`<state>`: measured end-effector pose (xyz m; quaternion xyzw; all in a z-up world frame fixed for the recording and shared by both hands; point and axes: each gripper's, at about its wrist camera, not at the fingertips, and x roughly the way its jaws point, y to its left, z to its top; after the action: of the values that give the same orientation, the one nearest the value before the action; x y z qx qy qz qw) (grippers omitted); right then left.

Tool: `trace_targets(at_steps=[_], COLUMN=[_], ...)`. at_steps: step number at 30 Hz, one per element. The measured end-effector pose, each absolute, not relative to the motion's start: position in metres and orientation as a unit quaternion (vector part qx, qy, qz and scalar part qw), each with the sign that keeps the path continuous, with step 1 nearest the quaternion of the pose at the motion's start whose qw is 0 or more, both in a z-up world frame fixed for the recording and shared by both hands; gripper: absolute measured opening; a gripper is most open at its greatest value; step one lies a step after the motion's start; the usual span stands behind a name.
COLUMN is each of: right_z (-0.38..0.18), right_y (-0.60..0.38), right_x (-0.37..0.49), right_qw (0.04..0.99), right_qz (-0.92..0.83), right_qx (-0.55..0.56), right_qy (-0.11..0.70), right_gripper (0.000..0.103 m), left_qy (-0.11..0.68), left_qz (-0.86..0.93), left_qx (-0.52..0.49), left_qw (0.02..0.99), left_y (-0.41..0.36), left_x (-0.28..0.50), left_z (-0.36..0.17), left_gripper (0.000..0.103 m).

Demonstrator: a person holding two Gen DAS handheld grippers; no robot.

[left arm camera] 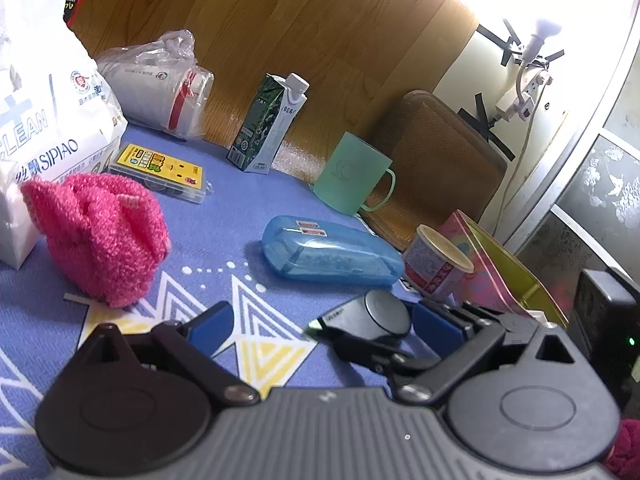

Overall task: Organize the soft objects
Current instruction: 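Grasp the black tape dispenser with the right gripper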

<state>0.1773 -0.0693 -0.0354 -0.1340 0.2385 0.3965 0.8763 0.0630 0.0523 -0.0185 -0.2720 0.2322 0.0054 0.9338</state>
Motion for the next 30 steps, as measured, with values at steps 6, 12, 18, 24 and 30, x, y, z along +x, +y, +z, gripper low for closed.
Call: trace_targets(at_steps=[6, 12, 18, 24, 30], right_z=[-0.037, -0.040, -0.044, -0.048, -0.052], right_y=[-0.080, -0.096, -0.112, -0.131, -0.152], right_x=[0.158, 0.134, 0.113, 0.105, 0.104], right_qw=[0.870, 0.866, 0.868, 0.879, 0.889], right_qz=[0.411, 0.422, 0.421, 0.402, 0.382], right_qx=[-0.136, -0.134, -0.143, -0.137, -0.111], right_qy=[0.236, 0.231, 0.224, 0.219, 0.226], right_gripper=[0.079, 0.079, 0.079, 0.079, 0.079], left_qy=[0.239, 0.246, 0.252, 0.259, 0.261], left_qz=[-0.002, -0.003, 0.004, 0.015, 0.023], left_qx=[-0.260, -0.246, -0.237, -0.209, -0.176], left_qw=[0.935, 0.938, 0.938, 0.943, 0.949], left_y=[0.047, 0.042, 0.039, 0.032, 0.022], left_x=[0.065, 0.067, 0.069, 0.070, 0.071], left_z=[-0.019, -0.019, -0.019, -0.018, -0.016], left_gripper=[0.101, 0.102, 0.102, 0.102, 0.102])
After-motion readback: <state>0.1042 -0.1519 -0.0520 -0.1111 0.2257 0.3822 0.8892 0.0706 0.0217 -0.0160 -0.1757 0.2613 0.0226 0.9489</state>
